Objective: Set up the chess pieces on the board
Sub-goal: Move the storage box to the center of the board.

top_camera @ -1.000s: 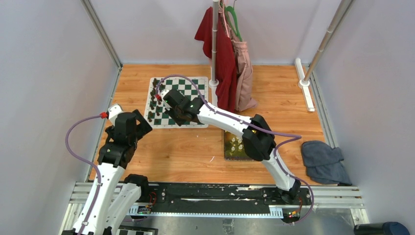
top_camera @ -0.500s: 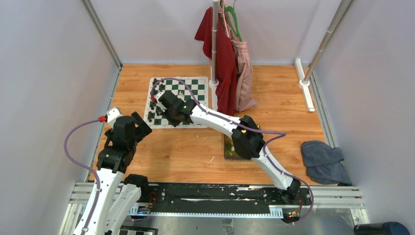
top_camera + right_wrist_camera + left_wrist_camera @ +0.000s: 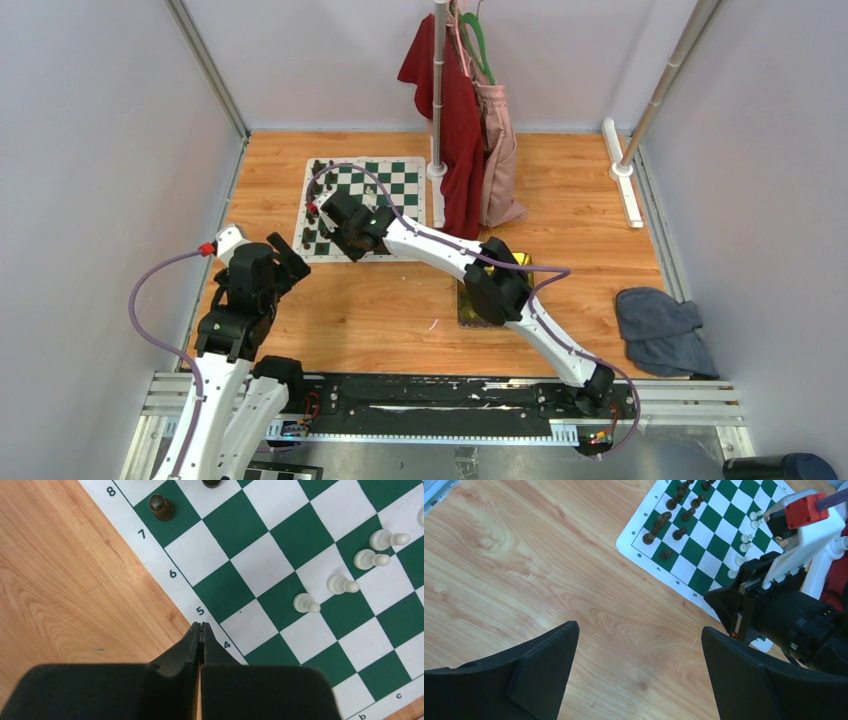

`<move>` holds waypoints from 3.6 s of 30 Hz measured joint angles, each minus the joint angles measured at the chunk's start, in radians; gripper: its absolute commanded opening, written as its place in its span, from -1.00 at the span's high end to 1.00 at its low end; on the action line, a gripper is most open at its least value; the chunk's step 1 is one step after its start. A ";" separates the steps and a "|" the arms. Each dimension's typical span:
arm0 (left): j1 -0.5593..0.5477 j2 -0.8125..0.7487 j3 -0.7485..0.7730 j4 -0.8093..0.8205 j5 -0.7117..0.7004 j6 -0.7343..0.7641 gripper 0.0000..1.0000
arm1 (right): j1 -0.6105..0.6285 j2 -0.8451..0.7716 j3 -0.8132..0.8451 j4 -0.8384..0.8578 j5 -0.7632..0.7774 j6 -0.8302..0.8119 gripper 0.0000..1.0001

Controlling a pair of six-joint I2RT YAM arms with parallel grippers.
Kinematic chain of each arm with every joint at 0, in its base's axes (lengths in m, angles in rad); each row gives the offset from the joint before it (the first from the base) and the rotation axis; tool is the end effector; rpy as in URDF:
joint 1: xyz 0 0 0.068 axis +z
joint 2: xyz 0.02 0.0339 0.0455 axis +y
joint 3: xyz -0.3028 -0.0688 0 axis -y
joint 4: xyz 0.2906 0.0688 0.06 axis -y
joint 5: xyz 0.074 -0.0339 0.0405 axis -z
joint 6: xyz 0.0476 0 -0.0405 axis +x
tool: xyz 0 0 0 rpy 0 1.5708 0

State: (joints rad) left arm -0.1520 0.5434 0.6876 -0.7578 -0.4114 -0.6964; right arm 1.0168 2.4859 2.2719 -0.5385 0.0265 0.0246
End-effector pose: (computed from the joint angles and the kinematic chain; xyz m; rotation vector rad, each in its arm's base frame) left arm 0.1373 -0.0018 0.3035 -0.7891 1.9754 -0.0495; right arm 0.3407 0.5483 0.2119 -1.1185 2.0952 0.4850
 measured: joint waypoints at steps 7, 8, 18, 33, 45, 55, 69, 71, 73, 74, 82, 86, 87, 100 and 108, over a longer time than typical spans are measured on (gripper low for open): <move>0.000 -0.008 0.000 -0.008 0.010 -0.011 -1.00 | -0.009 0.029 0.029 0.010 0.000 -0.002 1.00; 0.000 -0.008 0.000 -0.008 0.011 -0.011 -1.00 | -0.010 0.031 0.034 0.012 -0.001 -0.002 1.00; 0.000 -0.002 0.000 -0.008 0.023 -0.014 -1.00 | -0.039 0.051 0.076 0.042 -0.001 -0.006 1.00; 0.000 0.002 -0.054 0.001 0.027 -0.022 -1.00 | -0.070 0.115 0.094 0.050 -0.042 -0.009 1.00; 0.000 0.005 -0.054 0.018 0.026 -0.022 -1.00 | -0.070 0.116 0.086 0.061 -0.045 -0.011 1.00; 0.000 0.019 -0.054 0.024 0.026 -0.033 -1.00 | -0.070 0.090 0.024 0.111 -0.044 -0.011 1.00; 0.000 0.021 -0.047 0.022 0.026 -0.040 -1.00 | -0.070 0.007 -0.130 0.178 -0.043 -0.009 1.00; 0.000 0.024 -0.035 0.022 0.025 -0.040 -1.00 | -0.070 -0.006 -0.155 0.185 -0.043 -0.005 1.00; 0.000 0.024 -0.026 0.021 0.024 -0.040 -1.00 | -0.069 -0.018 -0.175 0.192 -0.043 0.000 1.00; 0.000 0.024 -0.022 0.021 0.022 -0.041 -1.00 | -0.068 -0.024 -0.184 0.193 -0.042 0.002 1.00; 0.000 0.024 0.008 0.011 0.014 -0.042 -1.00 | -0.055 -0.060 -0.245 0.207 -0.028 0.010 1.00; 0.000 0.024 0.023 0.010 0.010 -0.048 -1.00 | -0.034 -0.070 -0.262 0.207 -0.003 0.011 1.00; 0.000 0.024 0.025 0.009 0.010 -0.051 -1.00 | -0.027 -0.074 -0.268 0.208 0.005 0.011 1.00; 0.000 0.018 0.037 -0.005 0.007 -0.076 -1.00 | 0.018 -0.144 -0.378 0.212 0.027 0.031 1.00; 0.000 0.010 0.039 -0.009 0.003 -0.082 -1.00 | 0.056 -0.164 -0.412 0.210 0.042 0.039 1.00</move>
State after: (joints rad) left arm -0.1520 0.5537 0.7269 -0.7670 -0.4080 -0.7784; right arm 1.0729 2.3215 1.8603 -0.3286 0.0685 0.0639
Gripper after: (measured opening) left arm 0.997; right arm 0.009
